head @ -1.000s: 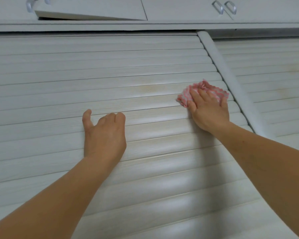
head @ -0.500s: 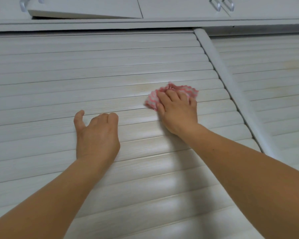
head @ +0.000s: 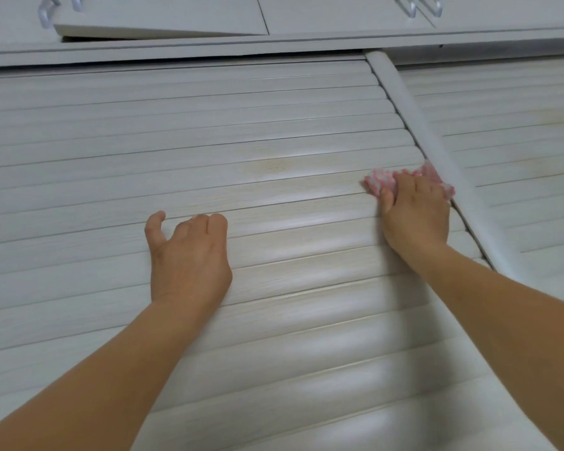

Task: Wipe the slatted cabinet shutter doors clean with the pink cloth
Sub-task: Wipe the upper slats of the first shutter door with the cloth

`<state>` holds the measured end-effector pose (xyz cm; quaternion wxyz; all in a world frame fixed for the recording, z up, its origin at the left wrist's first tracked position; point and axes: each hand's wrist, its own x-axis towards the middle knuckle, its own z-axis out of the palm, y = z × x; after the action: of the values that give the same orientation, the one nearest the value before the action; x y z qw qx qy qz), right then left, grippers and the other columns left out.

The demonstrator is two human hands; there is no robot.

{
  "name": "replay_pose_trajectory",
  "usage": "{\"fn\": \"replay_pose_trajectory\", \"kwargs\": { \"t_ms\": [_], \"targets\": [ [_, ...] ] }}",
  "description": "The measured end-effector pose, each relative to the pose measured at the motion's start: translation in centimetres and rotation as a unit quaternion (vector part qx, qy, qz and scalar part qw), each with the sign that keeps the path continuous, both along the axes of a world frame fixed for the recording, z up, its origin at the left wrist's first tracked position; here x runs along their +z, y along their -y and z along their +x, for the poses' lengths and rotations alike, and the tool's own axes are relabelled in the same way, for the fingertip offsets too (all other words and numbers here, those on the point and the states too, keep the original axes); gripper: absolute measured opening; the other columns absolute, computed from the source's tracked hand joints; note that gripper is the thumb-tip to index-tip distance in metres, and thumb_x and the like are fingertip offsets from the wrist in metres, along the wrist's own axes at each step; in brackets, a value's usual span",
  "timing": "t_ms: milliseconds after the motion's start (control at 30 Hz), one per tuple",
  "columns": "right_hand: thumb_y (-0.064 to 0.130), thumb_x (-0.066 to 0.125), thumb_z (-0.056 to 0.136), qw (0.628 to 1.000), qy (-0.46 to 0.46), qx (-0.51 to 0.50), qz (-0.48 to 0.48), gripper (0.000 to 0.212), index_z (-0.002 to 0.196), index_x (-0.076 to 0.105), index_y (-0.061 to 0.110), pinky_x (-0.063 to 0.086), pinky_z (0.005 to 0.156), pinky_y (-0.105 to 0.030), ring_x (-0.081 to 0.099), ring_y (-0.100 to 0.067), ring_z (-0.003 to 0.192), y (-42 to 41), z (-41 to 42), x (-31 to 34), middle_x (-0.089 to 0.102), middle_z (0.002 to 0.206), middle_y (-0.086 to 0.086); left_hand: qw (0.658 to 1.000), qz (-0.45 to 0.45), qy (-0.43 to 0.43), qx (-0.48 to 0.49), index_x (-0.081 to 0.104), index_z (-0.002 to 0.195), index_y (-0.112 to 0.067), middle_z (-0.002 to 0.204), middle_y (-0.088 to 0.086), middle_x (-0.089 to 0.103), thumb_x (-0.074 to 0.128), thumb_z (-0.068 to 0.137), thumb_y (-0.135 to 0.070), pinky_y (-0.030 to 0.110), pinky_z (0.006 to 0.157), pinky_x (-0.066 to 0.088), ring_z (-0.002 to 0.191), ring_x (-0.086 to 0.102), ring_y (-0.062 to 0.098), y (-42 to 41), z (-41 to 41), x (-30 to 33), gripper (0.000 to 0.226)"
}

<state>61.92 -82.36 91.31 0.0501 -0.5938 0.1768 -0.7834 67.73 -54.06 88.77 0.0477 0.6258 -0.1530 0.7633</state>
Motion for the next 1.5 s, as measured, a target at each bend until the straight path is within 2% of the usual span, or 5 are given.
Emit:
{"fn": "replay_pose_trajectory", "kwargs": {
  "t_ms": [433, 567, 767, 1167, 1500],
  "targets": [
    [0.034, 0.040, 0.086, 0.960, -0.050, 0.048, -0.270, 0.036, 0.099, 0.069, 0.018, 0.042, 0.084, -0.035, 0.061, -0.027, 0.105, -12.9, 3.7, -0.2, 0.068, 0.106, -0.004, 0.998, 0.042, 0.051, -0.010, 0.045, 0.078, -0.018, 0.065, -0.003, 0.042, 0.014, 0.063, -0.002, 0.044, 0.100, 0.012, 0.063, 0.055, 0.024, -1.4, 0.5, 0.3, 0.038],
    [0.029, 0.040, 0.087, 0.981, 0.001, 0.005, -0.193, 0.037, 0.099, 0.069, 0.009, 0.050, 0.083, -0.045, 0.059, -0.035, 0.110, -7.9, 1.4, -0.4, 0.066, 0.111, -0.015, 0.996, 0.059, 0.054, -0.037, 0.046, 0.078, -0.017, 0.061, -0.004, 0.046, 0.018, 0.062, 0.002, 0.042, 0.099, 0.013, 0.059, 0.054, 0.023, -2.1, 0.6, 0.7, 0.037],
    [0.036, 0.021, 0.102, 0.994, -0.088, 0.066, 0.025, 0.052, 0.151, 0.020, 0.019, 0.006, 0.116, -0.048, 0.009, -0.026, 0.145, -7.0, 1.3, 2.2, 0.013, 0.159, -0.005, 0.991, 0.091, -0.027, -0.098, 0.040, 0.086, -0.021, 0.073, -0.007, 0.052, 0.031, 0.071, 0.004, 0.030, 0.105, 0.006, 0.075, 0.054, 0.019, -3.1, 0.5, 1.2, 0.030],
    [0.037, 0.014, 0.102, 0.971, -0.176, 0.053, -0.151, 0.053, 0.152, 0.003, 0.025, -0.007, 0.116, -0.044, -0.006, -0.018, 0.146, -19.3, 5.1, 4.1, -0.004, 0.160, 0.001, 0.947, 0.137, -0.041, -0.288, 0.040, 0.085, -0.021, 0.097, 0.002, 0.062, 0.030, 0.068, 0.005, 0.027, 0.111, 0.009, 0.093, 0.048, 0.007, -5.5, 2.2, 1.2, 0.033],
    [0.041, 0.019, 0.102, 0.927, -0.239, 0.047, -0.285, 0.051, 0.151, 0.007, 0.036, -0.005, 0.116, -0.043, -0.004, -0.012, 0.146, -20.4, 4.6, 6.4, -0.002, 0.160, 0.008, 0.998, 0.000, -0.036, -0.055, 0.044, 0.095, -0.019, 0.082, -0.003, 0.055, 0.035, 0.077, 0.003, 0.040, 0.106, 0.004, 0.083, 0.054, 0.021, -6.8, 1.2, 2.2, 0.030]
  ]
}}
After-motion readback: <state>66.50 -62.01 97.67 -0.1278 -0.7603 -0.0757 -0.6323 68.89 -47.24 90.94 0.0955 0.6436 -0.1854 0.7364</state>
